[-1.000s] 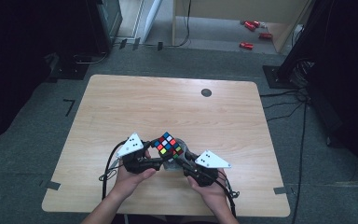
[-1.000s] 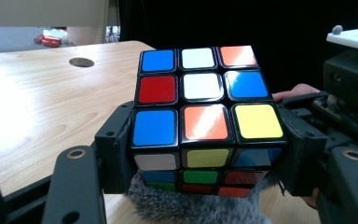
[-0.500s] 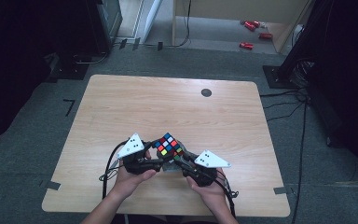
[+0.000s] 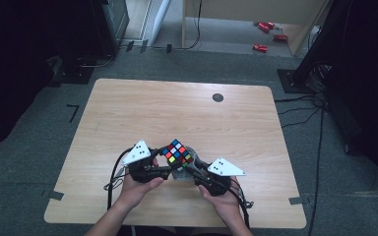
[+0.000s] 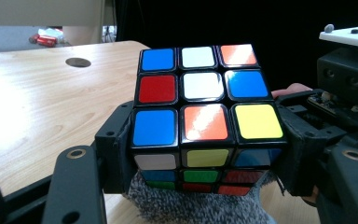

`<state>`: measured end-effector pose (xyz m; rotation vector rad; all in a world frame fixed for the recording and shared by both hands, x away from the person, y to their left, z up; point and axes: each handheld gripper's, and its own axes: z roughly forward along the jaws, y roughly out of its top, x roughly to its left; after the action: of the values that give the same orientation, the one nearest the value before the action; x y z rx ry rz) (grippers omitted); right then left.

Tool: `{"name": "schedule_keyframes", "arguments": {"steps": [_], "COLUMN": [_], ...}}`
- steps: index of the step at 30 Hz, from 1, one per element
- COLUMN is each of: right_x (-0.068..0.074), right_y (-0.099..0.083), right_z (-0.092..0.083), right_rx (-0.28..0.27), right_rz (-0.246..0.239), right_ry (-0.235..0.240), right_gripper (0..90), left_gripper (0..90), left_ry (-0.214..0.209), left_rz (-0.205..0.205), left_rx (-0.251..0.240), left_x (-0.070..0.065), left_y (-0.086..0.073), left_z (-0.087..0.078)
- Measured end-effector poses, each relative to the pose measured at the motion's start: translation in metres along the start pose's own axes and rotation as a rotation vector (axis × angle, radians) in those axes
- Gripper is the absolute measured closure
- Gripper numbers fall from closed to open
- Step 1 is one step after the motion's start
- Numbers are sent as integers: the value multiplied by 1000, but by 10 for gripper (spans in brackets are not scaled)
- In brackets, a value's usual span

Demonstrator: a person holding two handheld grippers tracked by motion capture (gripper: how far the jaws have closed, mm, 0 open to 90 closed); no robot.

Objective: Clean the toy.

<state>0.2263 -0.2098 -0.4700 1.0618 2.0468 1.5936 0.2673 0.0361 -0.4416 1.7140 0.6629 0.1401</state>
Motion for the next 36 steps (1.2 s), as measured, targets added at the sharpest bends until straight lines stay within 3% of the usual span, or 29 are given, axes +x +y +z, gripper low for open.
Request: {"name": "schedule_keyframes", "arguments": {"steps": [7,9,14,20,23,28,36], "right_x": [18,15,0,16,14,-8,14], "right_y": [-6,-3,2,-6,-2,3,-6], "right_z": [11,8,-3,10,7,-10,8], "right_rx": [41,36,-17,34,27,-54,10], "right_rz": [-50,-53,14,-35,-50,56,1], "right_ry": [70,58,2,65,52,-15,66], "right_gripper": [697,696,701,705,705,711,709], "left_gripper": [347,347,347,347,347,347,347], "left_ry": [6,2,3,4,0,2,4], "left_rz": [-5,-11,-10,-7,-15,-15,-22], "left_rx": [-1,-8,-4,4,-8,-3,-2], "left_x": [2,3,3,4,4,5,6], "left_y": [0,1,1,0,1,1,0], "left_z": [-1,-2,-2,-2,-3,-3,-3]}}
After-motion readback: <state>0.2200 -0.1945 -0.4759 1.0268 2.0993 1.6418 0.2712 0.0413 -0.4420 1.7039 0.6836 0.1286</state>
